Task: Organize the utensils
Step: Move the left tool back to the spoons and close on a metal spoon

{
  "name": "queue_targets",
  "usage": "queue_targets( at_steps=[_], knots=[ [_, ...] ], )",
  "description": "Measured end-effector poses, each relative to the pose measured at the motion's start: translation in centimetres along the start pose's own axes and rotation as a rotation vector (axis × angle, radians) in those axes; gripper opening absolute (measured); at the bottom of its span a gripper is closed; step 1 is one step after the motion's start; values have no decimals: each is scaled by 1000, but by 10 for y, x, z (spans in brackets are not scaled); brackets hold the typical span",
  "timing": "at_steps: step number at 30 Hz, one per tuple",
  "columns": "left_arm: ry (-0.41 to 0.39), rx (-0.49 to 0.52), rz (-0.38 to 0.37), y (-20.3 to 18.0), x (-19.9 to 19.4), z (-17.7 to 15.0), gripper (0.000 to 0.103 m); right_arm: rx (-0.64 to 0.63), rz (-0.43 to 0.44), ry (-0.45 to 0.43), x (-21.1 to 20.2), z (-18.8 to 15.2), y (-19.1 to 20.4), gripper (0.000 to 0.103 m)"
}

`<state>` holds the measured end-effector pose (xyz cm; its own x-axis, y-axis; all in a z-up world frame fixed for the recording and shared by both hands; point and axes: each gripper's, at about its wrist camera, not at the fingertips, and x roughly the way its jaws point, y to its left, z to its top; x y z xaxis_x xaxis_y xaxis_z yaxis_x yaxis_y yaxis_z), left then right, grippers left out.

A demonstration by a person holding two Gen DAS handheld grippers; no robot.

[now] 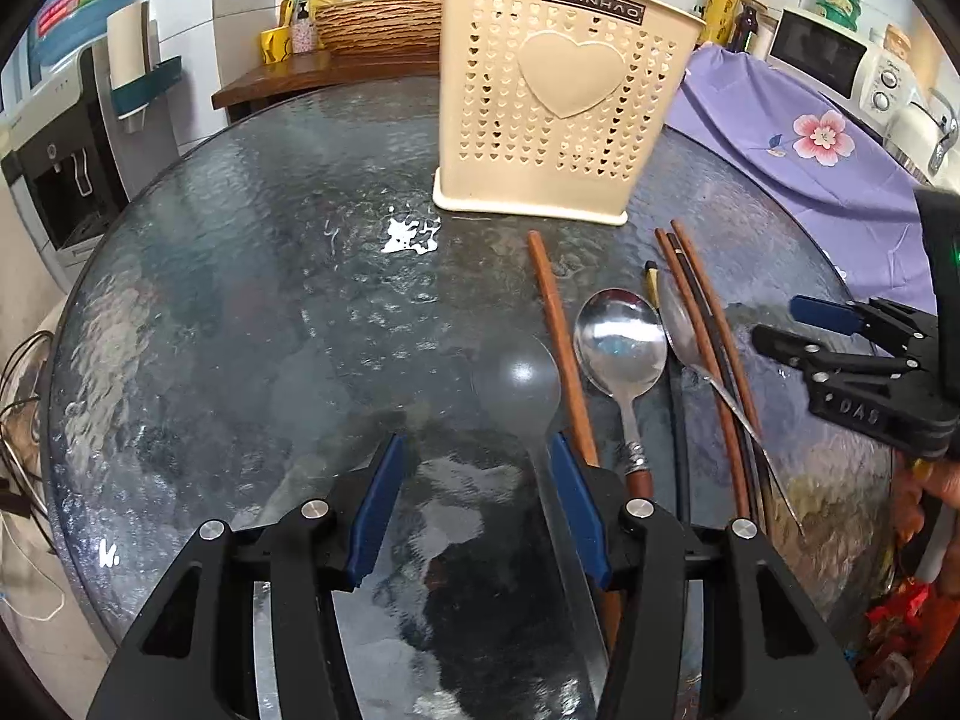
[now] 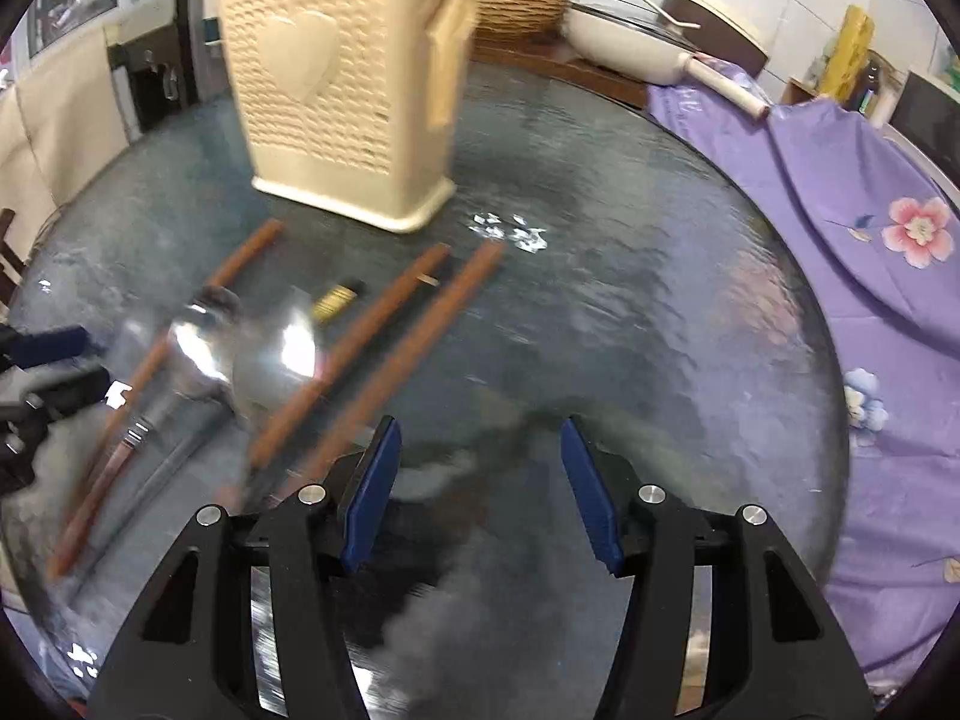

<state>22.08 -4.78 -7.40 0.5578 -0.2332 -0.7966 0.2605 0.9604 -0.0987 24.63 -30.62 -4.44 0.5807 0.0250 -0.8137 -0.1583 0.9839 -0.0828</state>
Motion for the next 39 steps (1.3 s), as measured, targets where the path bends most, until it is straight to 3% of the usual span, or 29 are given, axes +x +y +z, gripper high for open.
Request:
queue_targets(
  at_steps=[3,14,24,29,39],
  knots=[
    [7,-17,11,8,-2,0,50,91,93,16,-1,-3,-20,56],
    [7,3,13,-6,-3,3,50,125,147,-6,2,14,-5,56],
    [16,-2,29,0,-2,-1,50,83,115,29,11,17,8,55],
    [26,1,35,0,-2,1,50,85,122,59,15,20,-2,43],
    [27,19,68,-10,10,13,48,109,78,71,34,43,-14,36]
  ],
)
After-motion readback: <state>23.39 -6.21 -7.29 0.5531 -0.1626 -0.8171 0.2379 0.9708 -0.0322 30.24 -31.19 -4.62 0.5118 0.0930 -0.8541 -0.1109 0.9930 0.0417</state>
